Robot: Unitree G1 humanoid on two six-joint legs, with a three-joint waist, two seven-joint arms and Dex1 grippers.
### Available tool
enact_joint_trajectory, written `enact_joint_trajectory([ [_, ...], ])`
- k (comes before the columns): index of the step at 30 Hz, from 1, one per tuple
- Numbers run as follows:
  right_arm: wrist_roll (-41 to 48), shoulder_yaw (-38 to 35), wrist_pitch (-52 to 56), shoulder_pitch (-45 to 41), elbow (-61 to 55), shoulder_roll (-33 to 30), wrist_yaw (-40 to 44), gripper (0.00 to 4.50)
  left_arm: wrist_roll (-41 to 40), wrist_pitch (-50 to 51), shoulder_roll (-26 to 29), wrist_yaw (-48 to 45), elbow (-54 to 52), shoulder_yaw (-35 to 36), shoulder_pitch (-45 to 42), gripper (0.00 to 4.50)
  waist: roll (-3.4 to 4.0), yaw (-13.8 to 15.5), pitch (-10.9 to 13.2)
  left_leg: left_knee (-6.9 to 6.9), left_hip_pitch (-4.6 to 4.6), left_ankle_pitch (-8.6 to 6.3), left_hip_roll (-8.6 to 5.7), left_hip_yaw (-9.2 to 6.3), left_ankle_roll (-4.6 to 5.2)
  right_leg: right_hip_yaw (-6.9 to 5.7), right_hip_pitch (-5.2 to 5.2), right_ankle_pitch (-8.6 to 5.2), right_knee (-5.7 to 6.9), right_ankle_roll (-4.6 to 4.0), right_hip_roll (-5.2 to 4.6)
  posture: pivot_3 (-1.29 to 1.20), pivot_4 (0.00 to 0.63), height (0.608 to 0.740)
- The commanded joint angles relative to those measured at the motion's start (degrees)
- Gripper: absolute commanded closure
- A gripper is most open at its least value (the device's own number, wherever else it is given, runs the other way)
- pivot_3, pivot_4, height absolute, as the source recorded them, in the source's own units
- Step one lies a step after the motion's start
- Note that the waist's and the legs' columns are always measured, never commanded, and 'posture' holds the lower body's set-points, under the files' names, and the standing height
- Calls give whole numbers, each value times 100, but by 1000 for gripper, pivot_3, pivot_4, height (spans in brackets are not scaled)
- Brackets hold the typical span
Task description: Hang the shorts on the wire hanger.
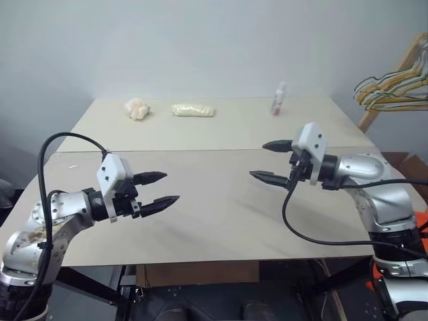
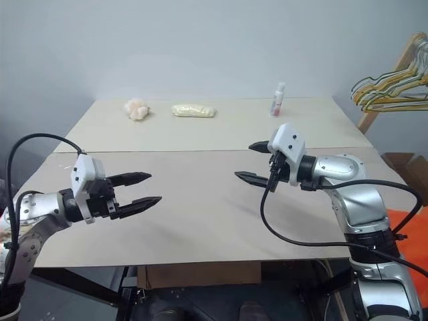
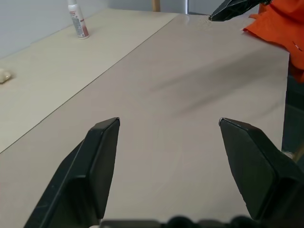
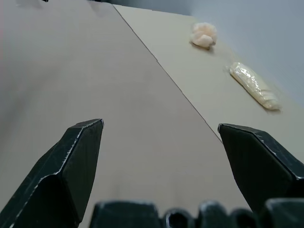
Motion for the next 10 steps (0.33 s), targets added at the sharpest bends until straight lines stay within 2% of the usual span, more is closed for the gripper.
enact_joint_trajectory([
  [1, -90, -19, -260, 15, -156, -17, 27, 29, -31, -52, 135, -39, -155, 172, 5, 886, 0, 36, 0, 0, 0, 0, 0, 1, 0, 0, -1, 0, 0, 0, 0, 15, 0, 740],
  [10, -236, 46, -471, -3, 13, -33, 185, 29, -186, 73, 156, 55, -239, 355, 94, 886, -2, 119, 0, 0, -4, 0, 0, 2, 0, -5, -2, 0, 0, -1, 1, 38, 0, 740],
])
